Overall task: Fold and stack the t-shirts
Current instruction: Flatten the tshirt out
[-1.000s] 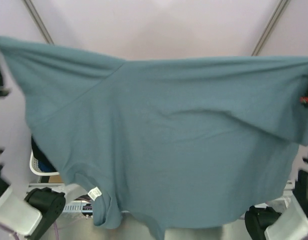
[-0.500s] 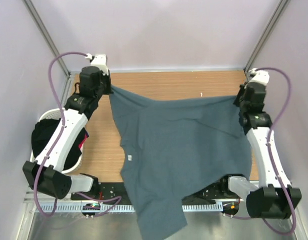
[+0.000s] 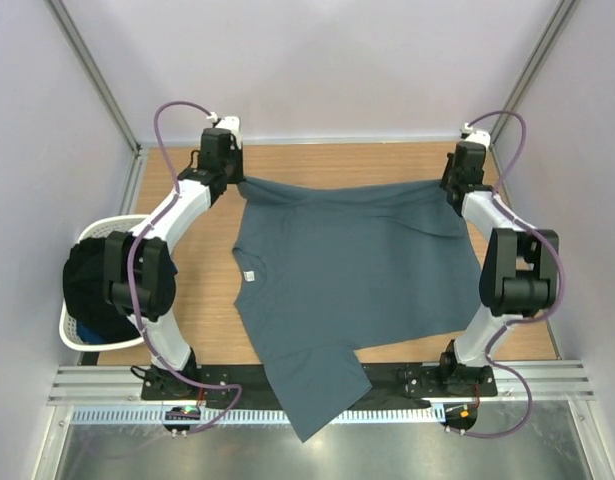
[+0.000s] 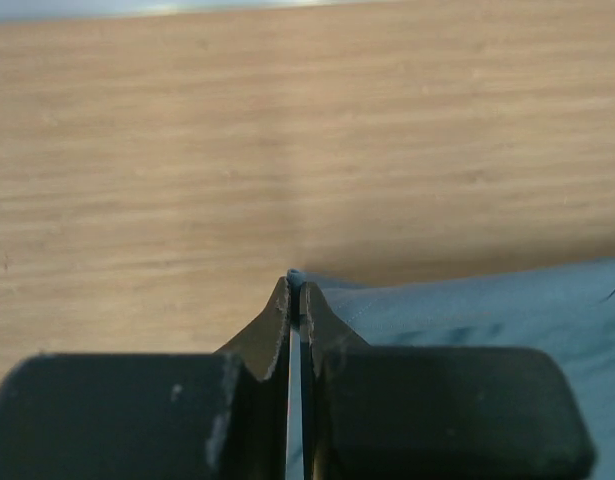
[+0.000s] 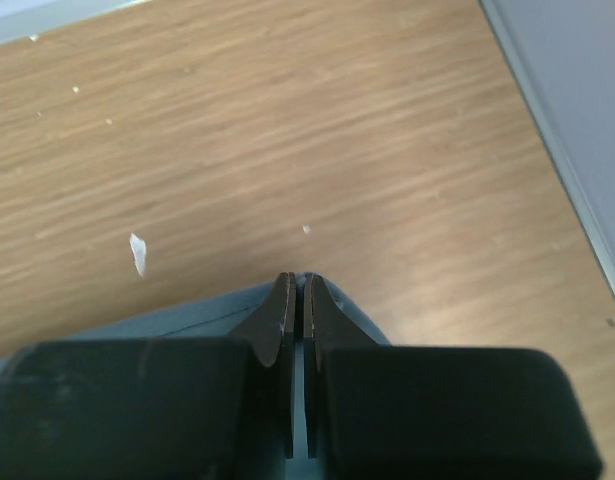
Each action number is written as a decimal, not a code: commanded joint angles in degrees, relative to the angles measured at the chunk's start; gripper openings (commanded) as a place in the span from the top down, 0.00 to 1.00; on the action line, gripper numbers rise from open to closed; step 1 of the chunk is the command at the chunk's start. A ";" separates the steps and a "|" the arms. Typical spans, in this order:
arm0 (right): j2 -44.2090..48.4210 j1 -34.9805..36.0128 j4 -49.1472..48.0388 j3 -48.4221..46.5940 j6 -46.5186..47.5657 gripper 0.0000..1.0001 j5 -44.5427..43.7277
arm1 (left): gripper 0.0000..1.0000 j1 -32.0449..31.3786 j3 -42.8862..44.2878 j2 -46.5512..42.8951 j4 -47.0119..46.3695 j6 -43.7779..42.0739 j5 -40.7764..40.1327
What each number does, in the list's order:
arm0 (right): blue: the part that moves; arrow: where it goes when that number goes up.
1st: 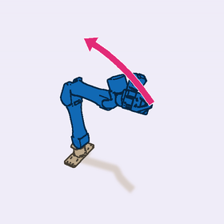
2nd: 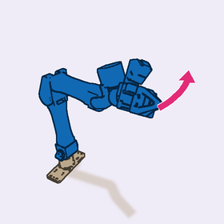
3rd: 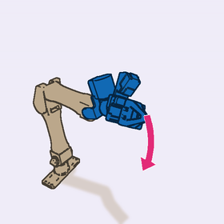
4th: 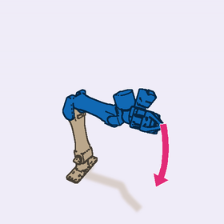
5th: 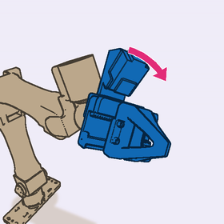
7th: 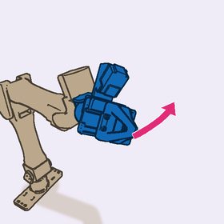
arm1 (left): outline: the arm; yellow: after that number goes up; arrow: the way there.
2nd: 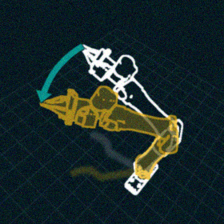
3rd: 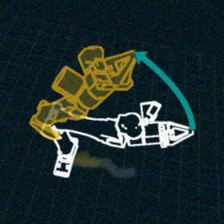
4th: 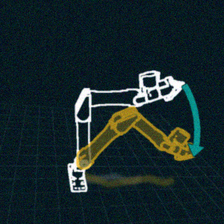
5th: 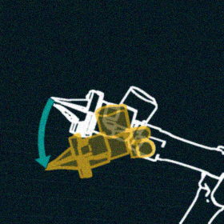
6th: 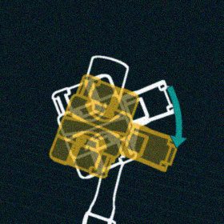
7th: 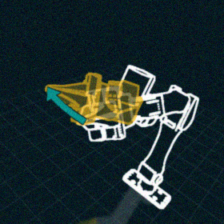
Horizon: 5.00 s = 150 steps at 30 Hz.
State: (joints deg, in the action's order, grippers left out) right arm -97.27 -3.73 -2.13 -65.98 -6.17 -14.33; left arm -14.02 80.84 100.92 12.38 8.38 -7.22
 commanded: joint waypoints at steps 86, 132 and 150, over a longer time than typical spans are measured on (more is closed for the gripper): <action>22.74 15.85 39.83 31.35 -31.70 0.68 11.95 | 1.00 5.06 32.09 26.60 11.43 5.42 -0.86; -33.49 6.36 28.67 -39.84 -17.12 0.31 8.79 | 0.17 -19.02 -24.14 -6.45 22.51 30.90 13.55; -39.57 4.43 29.90 -49.08 -12.46 0.30 6.24 | 0.28 -19.29 -28.37 -8.20 40.09 35.30 -5.87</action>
State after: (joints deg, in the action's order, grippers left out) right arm -136.90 1.58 27.88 -113.71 -20.21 -7.35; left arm -33.47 54.35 94.24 44.82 43.07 -5.56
